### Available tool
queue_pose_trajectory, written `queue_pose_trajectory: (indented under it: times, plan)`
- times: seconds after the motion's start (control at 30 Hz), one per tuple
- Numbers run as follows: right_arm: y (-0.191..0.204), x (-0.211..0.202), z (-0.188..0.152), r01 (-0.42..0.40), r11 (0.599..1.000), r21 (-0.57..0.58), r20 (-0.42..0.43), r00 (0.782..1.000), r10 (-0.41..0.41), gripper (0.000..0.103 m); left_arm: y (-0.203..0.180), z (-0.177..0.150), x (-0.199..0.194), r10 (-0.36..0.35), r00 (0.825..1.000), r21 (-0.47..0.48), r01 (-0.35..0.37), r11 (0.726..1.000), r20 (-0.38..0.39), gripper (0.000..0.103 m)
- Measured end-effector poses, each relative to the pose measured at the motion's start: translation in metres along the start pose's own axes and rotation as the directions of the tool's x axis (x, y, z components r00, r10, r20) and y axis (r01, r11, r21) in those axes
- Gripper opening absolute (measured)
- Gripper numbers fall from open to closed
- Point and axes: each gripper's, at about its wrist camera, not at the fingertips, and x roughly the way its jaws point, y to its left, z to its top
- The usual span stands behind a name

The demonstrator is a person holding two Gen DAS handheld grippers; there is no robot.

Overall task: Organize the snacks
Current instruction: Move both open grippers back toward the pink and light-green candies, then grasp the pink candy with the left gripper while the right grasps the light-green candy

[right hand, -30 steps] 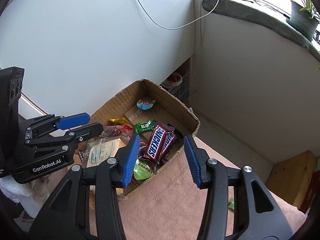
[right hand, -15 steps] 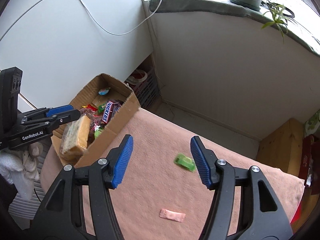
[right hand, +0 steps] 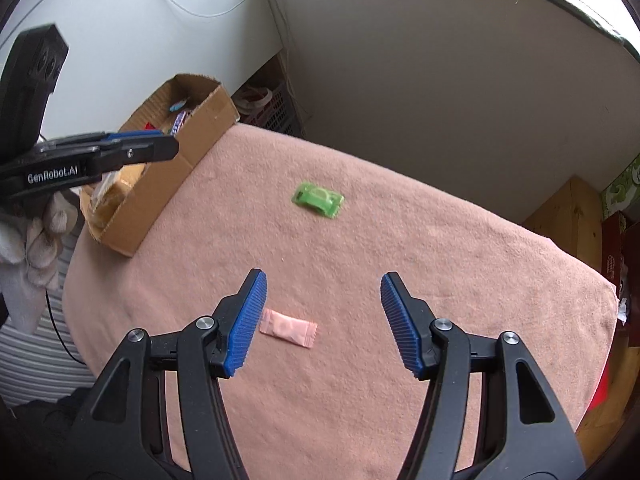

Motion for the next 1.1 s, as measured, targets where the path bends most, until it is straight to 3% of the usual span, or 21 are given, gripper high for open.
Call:
queue_pose_trajectory:
  times: [0.27, 0.5, 0.53, 0.67, 0.8, 0.93, 1.1]
  plan:
    - [-0.012, 0.011, -0.017, -0.014, 0.996, -0.087, -0.028, 1.0, 0.012, 0.062, -0.027, -0.028, 0.021, -0.022, 0.998, -0.026, 0.021, 0.999, -0.057, 0.039]
    - [-0.019, 0.031, 0.007, -0.066, 0.967, -0.244, -0.044, 0.997, 0.057, 0.059, -0.051, -0.085, 0.034, -0.069, 0.993, -0.17, 0.053, 0.984, -0.091, 0.039]
    - [-0.019, 0.034, 0.011, -0.074, 0.964, -0.255, -0.051, 0.997, 0.063, 0.055, -0.055, -0.091, 0.037, -0.071, 0.993, -0.181, 0.053, 0.982, -0.098, 0.038]
    - [-0.016, 0.046, 0.031, -0.088, 0.949, -0.304, -0.048, 0.996, 0.077, 0.054, -0.067, -0.1, 0.045, -0.078, 0.992, -0.195, 0.058, 0.979, -0.099, 0.038]
    - [-0.009, 0.069, 0.053, -0.124, 0.939, -0.321, -0.074, 0.992, 0.106, 0.054, -0.078, -0.099, 0.049, -0.083, 0.992, -0.127, 0.071, 0.989, -0.094, 0.038]
    - [0.005, 0.086, 0.067, -0.138, 0.916, -0.377, -0.093, 0.989, 0.111, 0.053, -0.093, -0.092, 0.051, -0.069, 0.993, 0.017, 0.071, 0.997, -0.097, 0.038]
    - [0.013, 0.1, 0.076, -0.146, 0.895, -0.422, -0.115, 0.988, 0.107, 0.053, -0.112, -0.083, 0.063, -0.055, 0.99, 0.208, 0.081, 0.975, -0.13, 0.039]
